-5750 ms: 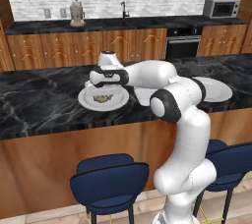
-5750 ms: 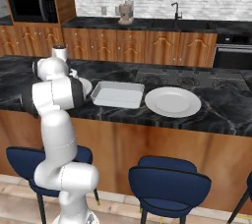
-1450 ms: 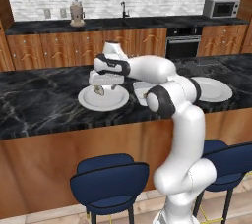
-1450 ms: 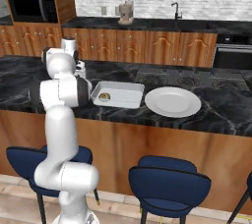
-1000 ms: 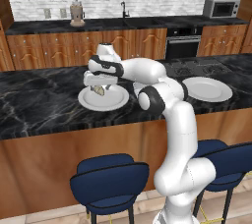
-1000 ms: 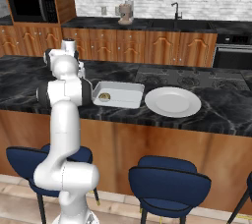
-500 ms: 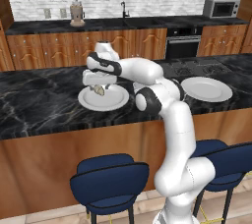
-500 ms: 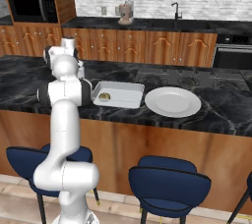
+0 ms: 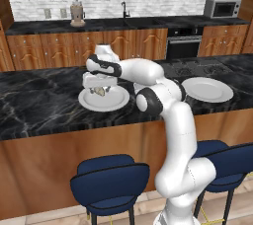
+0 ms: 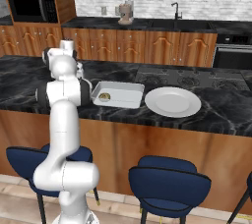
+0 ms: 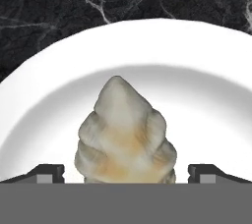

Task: Place two dumplings into each of the tupperware containers and then place the containers in the fridge.

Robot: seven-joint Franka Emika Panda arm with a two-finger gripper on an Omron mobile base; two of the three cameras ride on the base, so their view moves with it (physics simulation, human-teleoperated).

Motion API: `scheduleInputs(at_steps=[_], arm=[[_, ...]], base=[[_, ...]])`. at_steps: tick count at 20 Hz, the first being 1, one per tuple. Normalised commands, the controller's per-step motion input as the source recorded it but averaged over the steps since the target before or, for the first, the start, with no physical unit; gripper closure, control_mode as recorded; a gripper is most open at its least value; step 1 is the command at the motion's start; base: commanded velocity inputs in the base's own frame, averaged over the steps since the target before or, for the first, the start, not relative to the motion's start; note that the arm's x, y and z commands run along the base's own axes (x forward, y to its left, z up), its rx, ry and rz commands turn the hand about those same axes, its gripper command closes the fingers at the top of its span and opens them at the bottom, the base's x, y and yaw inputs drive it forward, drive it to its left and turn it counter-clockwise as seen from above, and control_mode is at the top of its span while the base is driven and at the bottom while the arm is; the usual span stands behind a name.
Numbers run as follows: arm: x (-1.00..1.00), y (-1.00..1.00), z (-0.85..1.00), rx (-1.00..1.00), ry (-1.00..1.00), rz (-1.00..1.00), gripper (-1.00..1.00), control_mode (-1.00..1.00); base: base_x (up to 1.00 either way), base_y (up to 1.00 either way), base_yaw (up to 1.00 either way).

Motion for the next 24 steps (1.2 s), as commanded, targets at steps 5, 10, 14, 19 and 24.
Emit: scheduleInputs(at_steps=[5, 10, 14, 19, 24], arm=[[0.0, 0.0, -0.08, 0.0, 0.0, 0.0, 1.0, -1.0], [-0.02, -0.04, 0.08, 0.0, 0.0, 0.0, 1.0, -1.0], [-0.28, -0.34, 0.64, 0.0, -0.01, 0.0, 1.0, -1.0], [-0.52, -0.8, 0.38, 0.0, 0.0, 0.0, 1.0, -1.0], [-0.71, -0.99, 0.0, -0.02, -0.01, -0.03, 1.0, -1.0]], base=[[0.0, 0.0, 0.0], [0.0, 0.0, 0.0], [0.0, 0.0, 0.0], [0.0, 0.0, 0.0], [0.0, 0.0, 0.0]])
